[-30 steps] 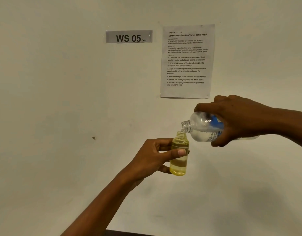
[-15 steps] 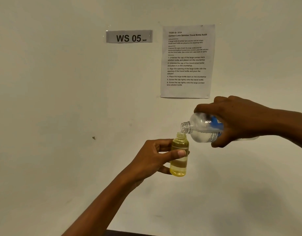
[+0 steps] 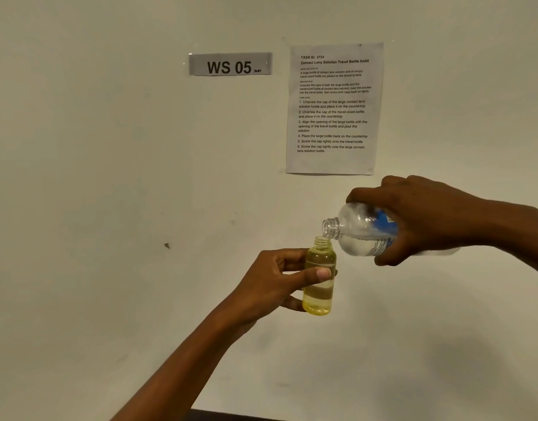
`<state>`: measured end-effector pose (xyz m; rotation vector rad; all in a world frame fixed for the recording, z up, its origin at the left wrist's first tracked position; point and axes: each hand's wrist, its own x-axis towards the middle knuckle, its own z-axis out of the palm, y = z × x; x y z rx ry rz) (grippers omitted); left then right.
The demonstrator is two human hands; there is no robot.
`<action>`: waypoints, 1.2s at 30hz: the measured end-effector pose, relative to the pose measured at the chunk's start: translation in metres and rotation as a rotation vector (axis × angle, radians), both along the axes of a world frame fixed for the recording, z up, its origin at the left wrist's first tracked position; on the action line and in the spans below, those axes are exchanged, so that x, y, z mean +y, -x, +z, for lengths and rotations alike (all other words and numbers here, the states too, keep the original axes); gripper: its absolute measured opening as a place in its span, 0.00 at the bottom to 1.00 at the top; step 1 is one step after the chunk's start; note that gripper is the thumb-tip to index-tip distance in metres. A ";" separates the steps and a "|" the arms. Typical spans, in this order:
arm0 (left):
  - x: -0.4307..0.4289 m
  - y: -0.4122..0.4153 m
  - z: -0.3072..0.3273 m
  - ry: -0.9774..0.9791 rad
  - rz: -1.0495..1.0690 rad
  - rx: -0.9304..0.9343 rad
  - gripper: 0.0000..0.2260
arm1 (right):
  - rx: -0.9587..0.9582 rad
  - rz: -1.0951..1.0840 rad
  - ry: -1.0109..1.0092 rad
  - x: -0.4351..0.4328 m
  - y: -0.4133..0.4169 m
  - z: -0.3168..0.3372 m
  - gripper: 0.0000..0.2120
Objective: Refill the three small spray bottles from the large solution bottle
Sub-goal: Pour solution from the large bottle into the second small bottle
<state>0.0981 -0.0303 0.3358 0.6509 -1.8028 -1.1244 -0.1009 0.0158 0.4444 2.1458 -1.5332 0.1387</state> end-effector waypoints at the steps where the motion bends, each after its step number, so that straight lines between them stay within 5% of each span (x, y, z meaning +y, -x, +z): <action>1: 0.000 0.000 0.000 -0.001 0.000 0.000 0.11 | -0.009 -0.001 0.001 0.000 0.000 -0.001 0.36; 12: 0.000 0.004 -0.020 -0.052 -0.016 0.030 0.09 | -0.169 0.064 -0.011 -0.007 0.008 -0.038 0.35; 24: 0.011 0.011 -0.091 -0.182 0.054 -0.054 0.15 | -0.631 0.179 -0.151 -0.025 0.029 -0.163 0.36; 36: 0.043 0.016 -0.221 -0.540 0.027 -0.050 0.18 | -1.261 0.085 -0.368 0.022 0.028 -0.322 0.35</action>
